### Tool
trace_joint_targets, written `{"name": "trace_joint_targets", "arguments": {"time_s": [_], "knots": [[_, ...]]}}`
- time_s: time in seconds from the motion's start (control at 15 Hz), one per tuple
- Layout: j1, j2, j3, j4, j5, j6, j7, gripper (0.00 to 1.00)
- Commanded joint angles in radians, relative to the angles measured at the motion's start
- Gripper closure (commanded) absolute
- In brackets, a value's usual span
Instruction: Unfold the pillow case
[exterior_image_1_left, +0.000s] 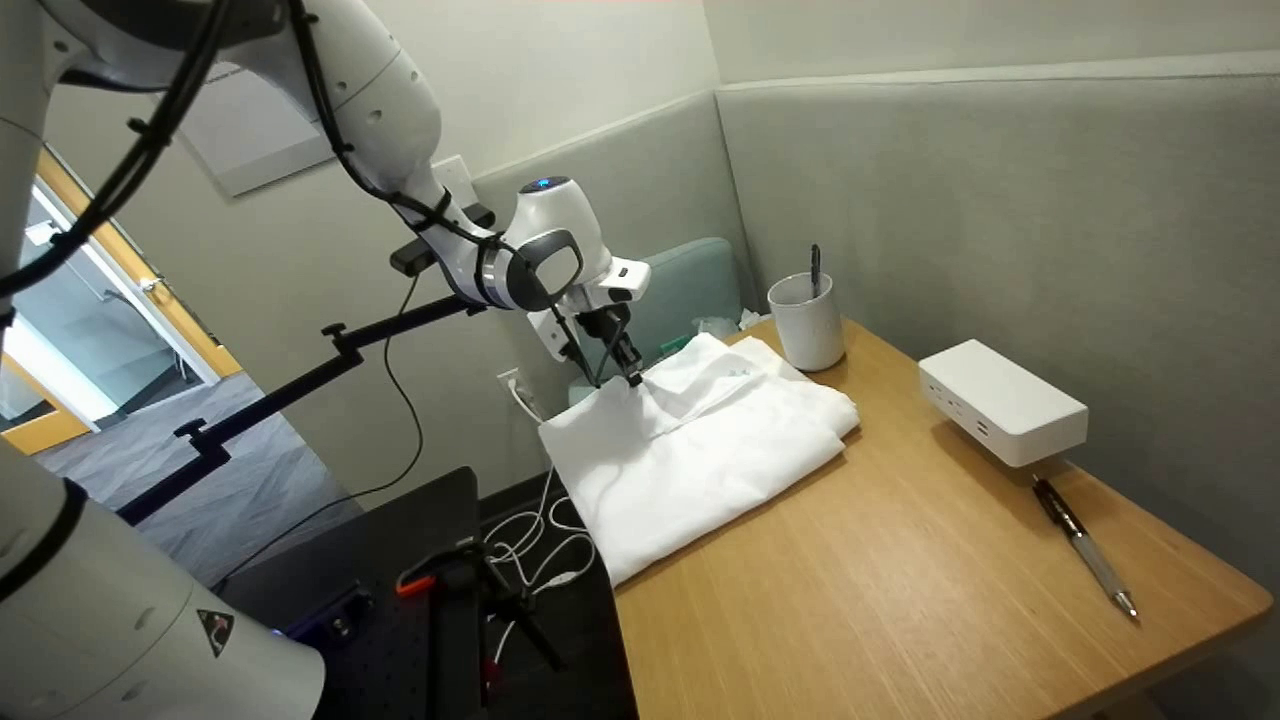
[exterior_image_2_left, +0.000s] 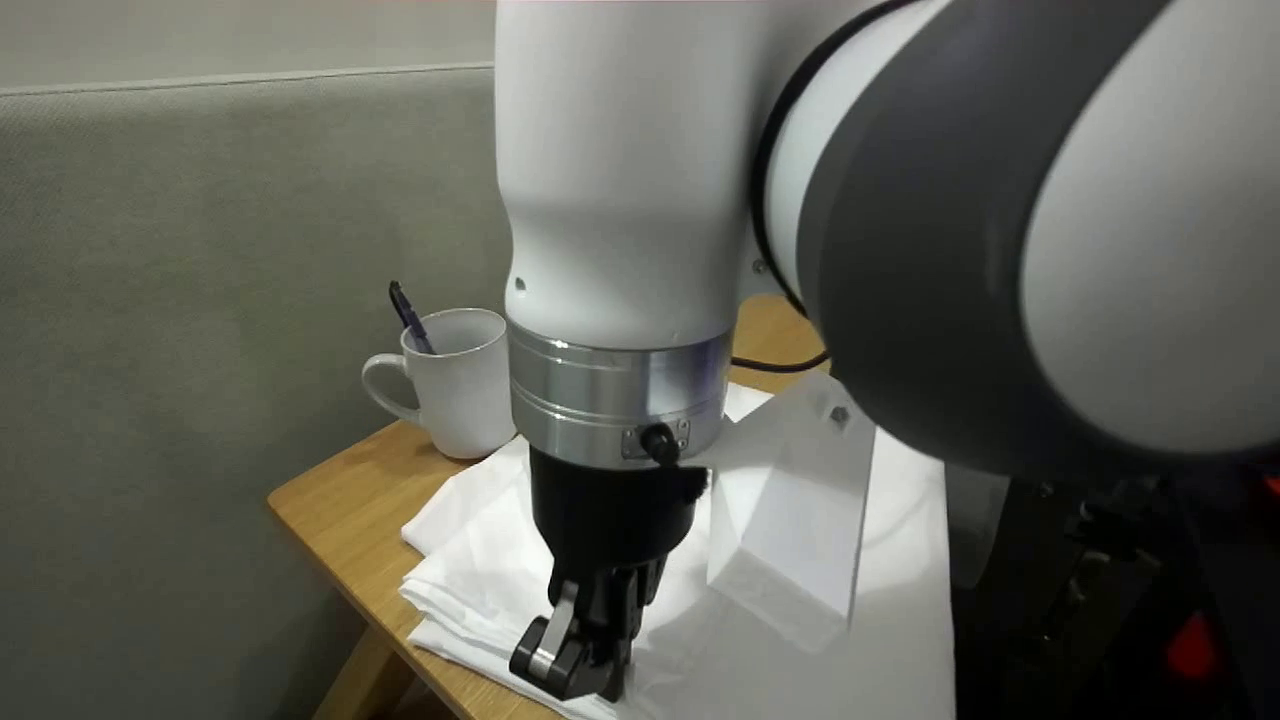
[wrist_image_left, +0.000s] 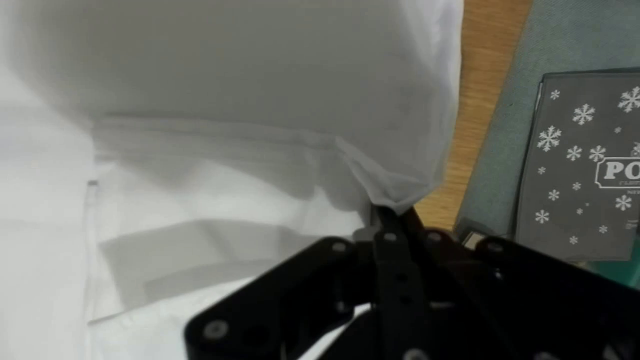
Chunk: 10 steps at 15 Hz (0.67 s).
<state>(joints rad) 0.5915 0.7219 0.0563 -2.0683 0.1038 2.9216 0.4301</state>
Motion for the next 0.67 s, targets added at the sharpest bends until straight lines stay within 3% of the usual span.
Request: {"name": "trace_joint_targets", "arguments": {"time_s": [0.0, 0.27, 0.47, 0.6], "knots": [[-0.056, -0.18, 0.046, -0.143, 0.003, -0.016, -0.06, 0.99], [-0.151, -0.368, 0.107, -0.295, 0.013, -0.016, -0.12, 0.99], [-0.288, -0.494, 0.205, -0.392, 0.073, -0.012, -0.208, 0.99], [-0.395, -0.561, 0.292, -0.435, 0.176, -0.014, -0.309, 0.99]]}}
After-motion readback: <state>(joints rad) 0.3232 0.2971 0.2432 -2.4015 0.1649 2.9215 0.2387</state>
